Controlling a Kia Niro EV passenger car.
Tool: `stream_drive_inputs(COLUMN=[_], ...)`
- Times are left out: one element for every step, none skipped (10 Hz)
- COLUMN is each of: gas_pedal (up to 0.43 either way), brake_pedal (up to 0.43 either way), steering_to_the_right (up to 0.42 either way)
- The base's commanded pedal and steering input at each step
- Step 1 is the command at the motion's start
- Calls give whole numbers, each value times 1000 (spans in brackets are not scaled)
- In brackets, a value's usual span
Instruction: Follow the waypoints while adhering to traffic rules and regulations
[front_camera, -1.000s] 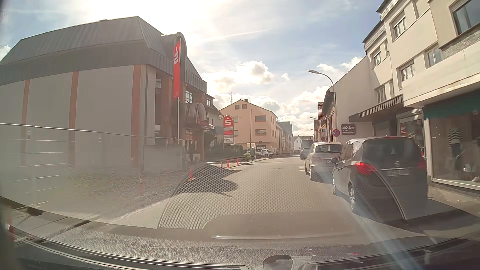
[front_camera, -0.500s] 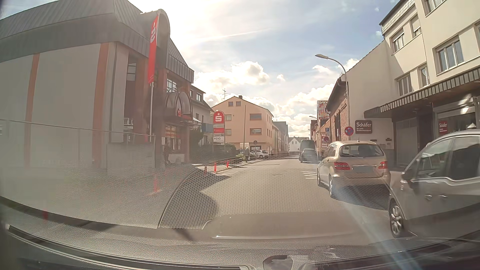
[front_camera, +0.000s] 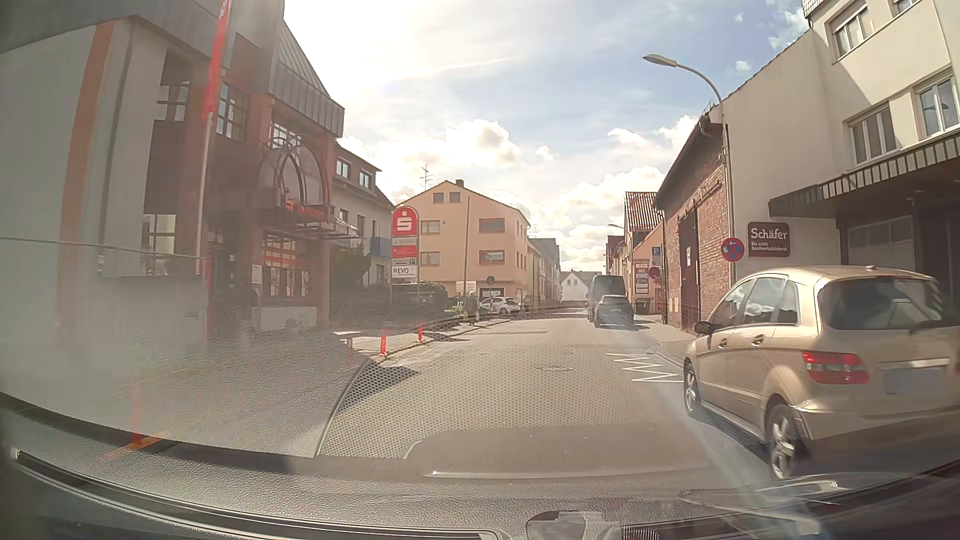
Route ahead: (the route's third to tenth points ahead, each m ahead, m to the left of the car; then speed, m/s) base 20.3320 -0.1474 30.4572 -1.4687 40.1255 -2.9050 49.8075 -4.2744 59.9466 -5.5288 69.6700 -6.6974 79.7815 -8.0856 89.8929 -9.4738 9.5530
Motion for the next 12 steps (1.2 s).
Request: stream_drive_inputs(gas_pedal=[197,197,197,197,197,197,197,169,157,157,157,157], brake_pedal=[0,0,0,0,0,0,0,0,0,0,0,0], steering_to_the_right=[30,29,29,28,27,26,25,23,22,20,17,14])
